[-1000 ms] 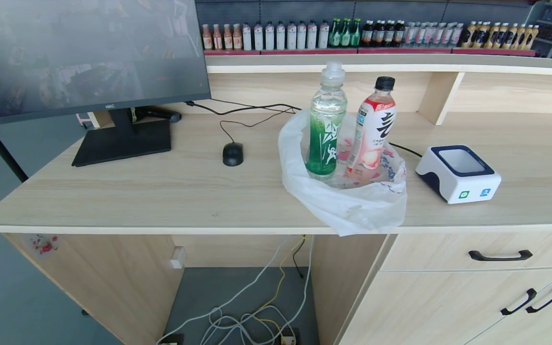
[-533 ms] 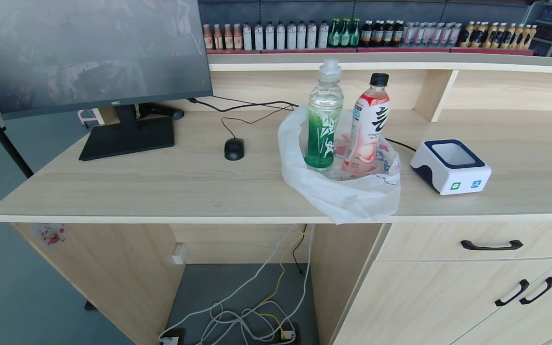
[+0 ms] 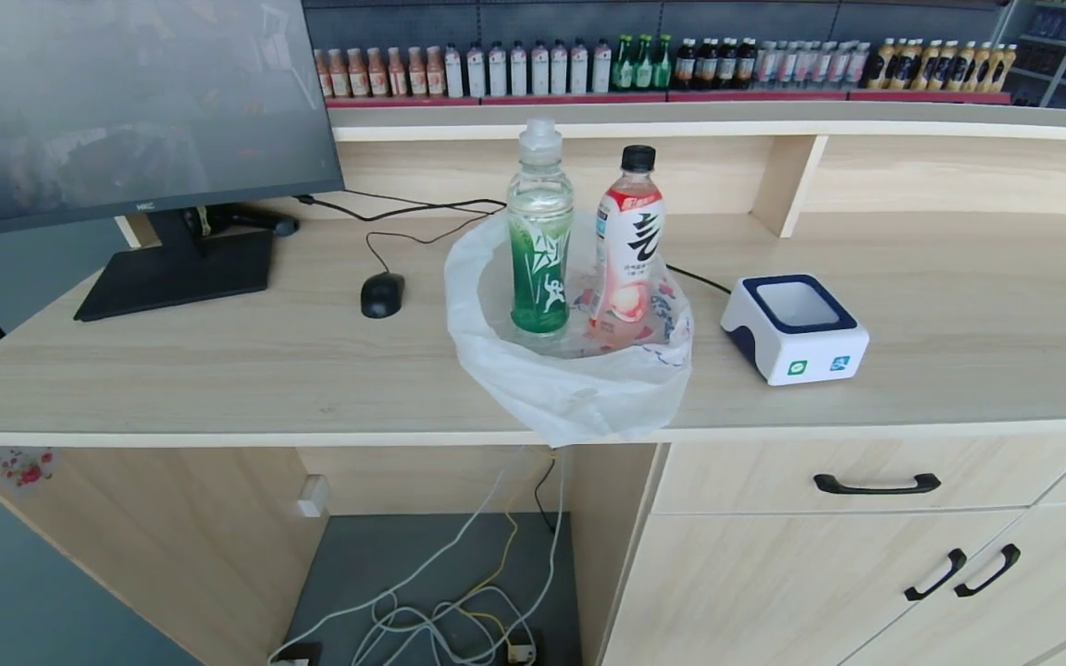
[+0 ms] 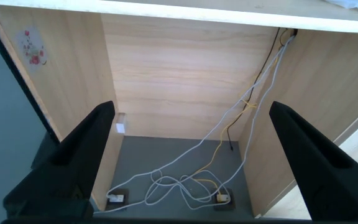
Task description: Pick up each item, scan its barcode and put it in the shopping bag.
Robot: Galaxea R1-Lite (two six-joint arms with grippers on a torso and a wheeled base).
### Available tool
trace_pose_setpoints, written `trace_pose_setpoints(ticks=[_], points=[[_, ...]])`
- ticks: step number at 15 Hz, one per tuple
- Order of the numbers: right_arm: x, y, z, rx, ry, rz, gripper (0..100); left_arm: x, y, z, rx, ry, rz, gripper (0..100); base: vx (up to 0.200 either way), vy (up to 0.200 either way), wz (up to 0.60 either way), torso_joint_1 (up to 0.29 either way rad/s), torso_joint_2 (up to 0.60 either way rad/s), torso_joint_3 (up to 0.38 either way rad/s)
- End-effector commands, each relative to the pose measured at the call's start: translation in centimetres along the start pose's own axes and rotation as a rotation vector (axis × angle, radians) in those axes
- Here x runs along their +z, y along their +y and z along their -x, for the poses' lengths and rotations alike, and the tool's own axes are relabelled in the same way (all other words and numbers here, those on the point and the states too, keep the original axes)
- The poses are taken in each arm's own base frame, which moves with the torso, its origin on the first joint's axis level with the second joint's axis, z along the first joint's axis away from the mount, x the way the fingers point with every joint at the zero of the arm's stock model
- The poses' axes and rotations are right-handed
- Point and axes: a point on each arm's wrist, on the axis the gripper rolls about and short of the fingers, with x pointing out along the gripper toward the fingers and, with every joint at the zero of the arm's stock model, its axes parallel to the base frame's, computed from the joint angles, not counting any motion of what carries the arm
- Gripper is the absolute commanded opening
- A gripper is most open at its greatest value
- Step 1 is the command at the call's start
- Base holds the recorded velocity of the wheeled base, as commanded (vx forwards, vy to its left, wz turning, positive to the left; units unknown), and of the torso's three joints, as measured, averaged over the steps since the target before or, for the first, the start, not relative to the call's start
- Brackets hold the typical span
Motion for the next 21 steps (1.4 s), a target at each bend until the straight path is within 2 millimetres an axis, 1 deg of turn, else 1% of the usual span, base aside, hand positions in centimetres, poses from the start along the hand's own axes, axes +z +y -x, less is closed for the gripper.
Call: trace_pose_setpoints(ticks=[1, 12, 21], points=[[-0.02, 0.0, -0.02, 0.001, 0.003, 0.001, 100, -0.01, 0.0, 0.0, 0.0, 0.0, 0.0, 100, 0.0, -0.2, 0.0, -0.002, 0.0, 0.002], [0.02, 0.0, -0.01, 0.001, 0.002, -0.001, 100, -0.01, 0.0, 0.0, 0.0, 0.0, 0.0, 100, 0.0, -0.2, 0.0, 0.001, 0.0, 0.001], [-0.02, 0.0, -0.02, 0.001, 0.003, -0.001, 100, -0.01, 0.0, 0.0, 0.0, 0.0, -0.002, 100, 0.0, 0.0, 0.0, 0.0, 0.0, 0.0]])
